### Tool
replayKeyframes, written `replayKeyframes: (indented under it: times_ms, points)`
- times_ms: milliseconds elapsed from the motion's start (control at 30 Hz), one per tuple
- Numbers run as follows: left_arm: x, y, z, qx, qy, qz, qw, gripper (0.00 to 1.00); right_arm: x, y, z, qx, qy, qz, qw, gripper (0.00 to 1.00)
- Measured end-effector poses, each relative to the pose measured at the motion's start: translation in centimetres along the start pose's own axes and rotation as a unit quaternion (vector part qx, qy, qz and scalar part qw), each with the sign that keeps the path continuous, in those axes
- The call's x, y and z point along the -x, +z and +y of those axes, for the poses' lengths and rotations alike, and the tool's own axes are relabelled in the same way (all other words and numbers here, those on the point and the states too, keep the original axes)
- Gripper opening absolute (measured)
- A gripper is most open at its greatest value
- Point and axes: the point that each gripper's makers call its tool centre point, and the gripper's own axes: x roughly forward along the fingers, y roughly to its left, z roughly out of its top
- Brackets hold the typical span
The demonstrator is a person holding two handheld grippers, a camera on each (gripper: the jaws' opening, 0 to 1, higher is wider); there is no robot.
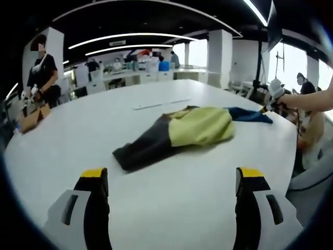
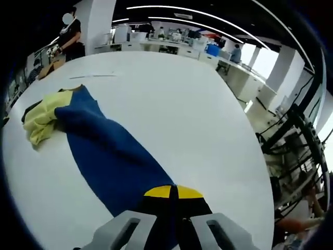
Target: Fold the garment on the visible template until the final outline fits inside the template.
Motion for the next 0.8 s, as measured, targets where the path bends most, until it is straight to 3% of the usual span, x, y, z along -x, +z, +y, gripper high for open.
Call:
replayKeyframes:
  times_ms: [200, 333, 500, 800]
  points:
    - [0.0, 0.3, -0.2, 0.002, -0.003, -0.005, 1.0000, 0.99, 0.9, 1.3, 0.9, -0.017, 0.019, -0.034, 0.9991, 0.02]
    - [0.1, 0.7, -0.4, 0.001, -0.006, -0.010, 0.9999, 0.99, 1.1, 2.6, 2.6, -0.041, 0.066, -0.066, 0.9948, 0.28]
    - [0.1, 1.1, -0.8, -0.001, -0.012, -0.015, 0.9998, 0.99, 2.6, 4.0, 5.7, -0.055, 0.127, -0.096, 0.9857, 0.47]
    - [0.0, 1.5, -1.7, -0.005, -0.034, -0.020, 0.9992, 0.99, 4.6, 4.5, 11.9, 0.001, 0.216, -0.101, 0.9712, 0.72]
